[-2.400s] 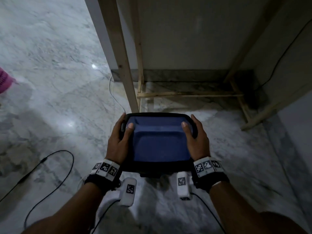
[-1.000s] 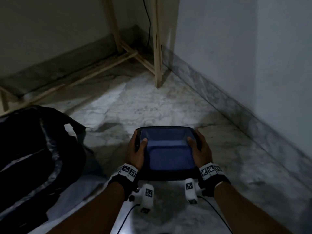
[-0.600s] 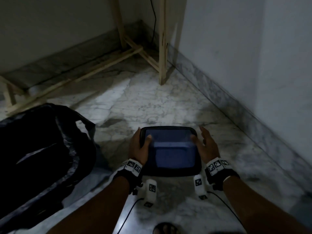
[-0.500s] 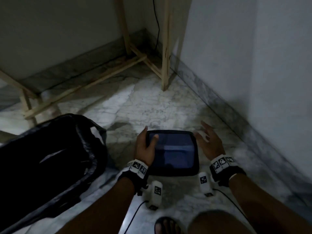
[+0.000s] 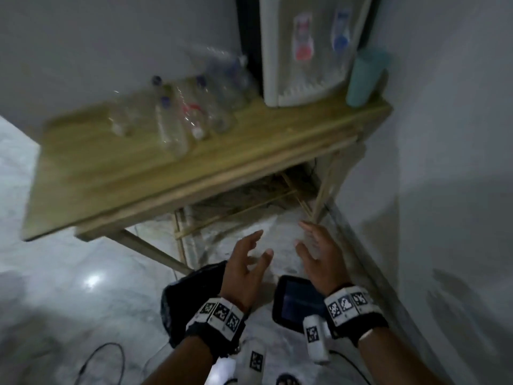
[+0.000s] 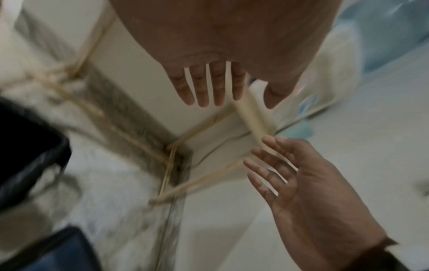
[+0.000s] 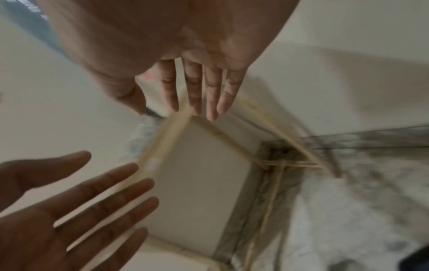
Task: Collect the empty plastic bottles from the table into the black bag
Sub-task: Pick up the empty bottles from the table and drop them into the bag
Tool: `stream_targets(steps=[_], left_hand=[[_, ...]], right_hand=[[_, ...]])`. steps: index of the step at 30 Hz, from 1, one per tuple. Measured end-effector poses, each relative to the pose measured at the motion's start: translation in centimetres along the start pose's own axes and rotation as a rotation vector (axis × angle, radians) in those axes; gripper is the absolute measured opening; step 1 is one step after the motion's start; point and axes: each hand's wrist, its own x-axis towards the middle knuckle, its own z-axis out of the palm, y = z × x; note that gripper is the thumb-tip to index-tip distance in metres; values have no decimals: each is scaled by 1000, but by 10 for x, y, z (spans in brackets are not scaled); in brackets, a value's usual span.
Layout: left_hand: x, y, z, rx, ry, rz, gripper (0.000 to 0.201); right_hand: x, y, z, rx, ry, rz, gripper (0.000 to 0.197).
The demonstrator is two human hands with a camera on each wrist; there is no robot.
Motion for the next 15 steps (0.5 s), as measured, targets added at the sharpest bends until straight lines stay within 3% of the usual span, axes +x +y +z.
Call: stream_targets(steps=[6, 11, 15], left_hand=[[2, 70, -118, 3, 159, -16, 44], [30, 76, -211, 17, 280, 15, 43], [81, 69, -275, 92, 339, 39, 42]], right_hand=[[49, -130, 31, -37, -147, -78, 46], [101, -200, 77, -87, -172, -186, 45], [143, -228, 127, -192, -155, -250, 51]])
